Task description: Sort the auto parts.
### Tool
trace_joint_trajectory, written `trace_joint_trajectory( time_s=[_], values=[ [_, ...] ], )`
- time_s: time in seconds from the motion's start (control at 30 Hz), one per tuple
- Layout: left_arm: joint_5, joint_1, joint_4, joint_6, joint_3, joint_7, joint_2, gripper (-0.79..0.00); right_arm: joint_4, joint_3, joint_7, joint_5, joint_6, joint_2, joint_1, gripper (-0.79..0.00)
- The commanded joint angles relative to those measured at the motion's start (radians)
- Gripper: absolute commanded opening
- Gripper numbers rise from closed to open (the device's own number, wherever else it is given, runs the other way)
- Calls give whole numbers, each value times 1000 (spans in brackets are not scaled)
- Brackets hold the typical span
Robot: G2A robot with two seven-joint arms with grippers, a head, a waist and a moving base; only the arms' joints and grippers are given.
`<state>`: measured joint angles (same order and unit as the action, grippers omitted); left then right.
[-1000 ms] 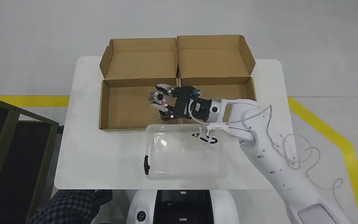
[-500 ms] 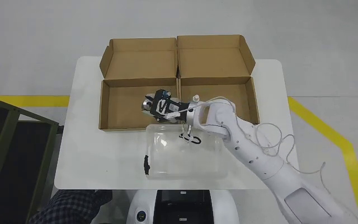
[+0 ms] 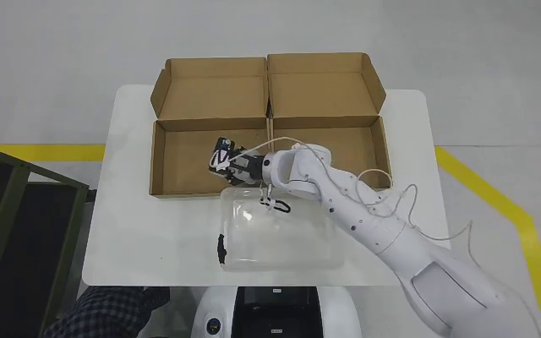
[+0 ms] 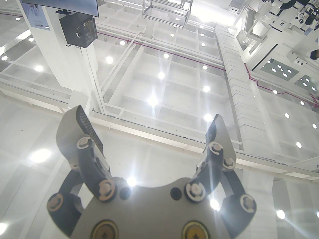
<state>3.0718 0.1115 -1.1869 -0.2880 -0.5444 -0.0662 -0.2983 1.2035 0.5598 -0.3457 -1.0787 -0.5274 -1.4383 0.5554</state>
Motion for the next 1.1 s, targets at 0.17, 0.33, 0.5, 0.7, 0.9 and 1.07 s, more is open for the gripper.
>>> trace_joint_trajectory(
  time_s=[0.17, 0.33, 0.5, 0.7, 0.9, 1.07],
  values=[
    [0, 0, 0, 0, 0, 0, 0, 0, -91, -49, -31, 15, -23, -50, -55, -785],
    [0, 0, 0, 0, 0, 0, 0, 0, -144, -76, -64, 23, -44, -83, -89, -785],
    [0, 0, 0, 0, 0, 0, 0, 0, -194, -88, -80, 32, -55, -109, -109, -785],
    [0, 0, 0, 0, 0, 0, 0, 0, -243, -98, -103, 30, -72, -134, -127, -714],
    [0, 0, 0, 0, 0, 0, 0, 0, -279, -105, -122, 32, -81, -157, -136, -548],
    [0, 0, 0, 0, 0, 0, 0, 0, -302, -106, -128, 26, -84, -172, -144, -489]
  ],
)
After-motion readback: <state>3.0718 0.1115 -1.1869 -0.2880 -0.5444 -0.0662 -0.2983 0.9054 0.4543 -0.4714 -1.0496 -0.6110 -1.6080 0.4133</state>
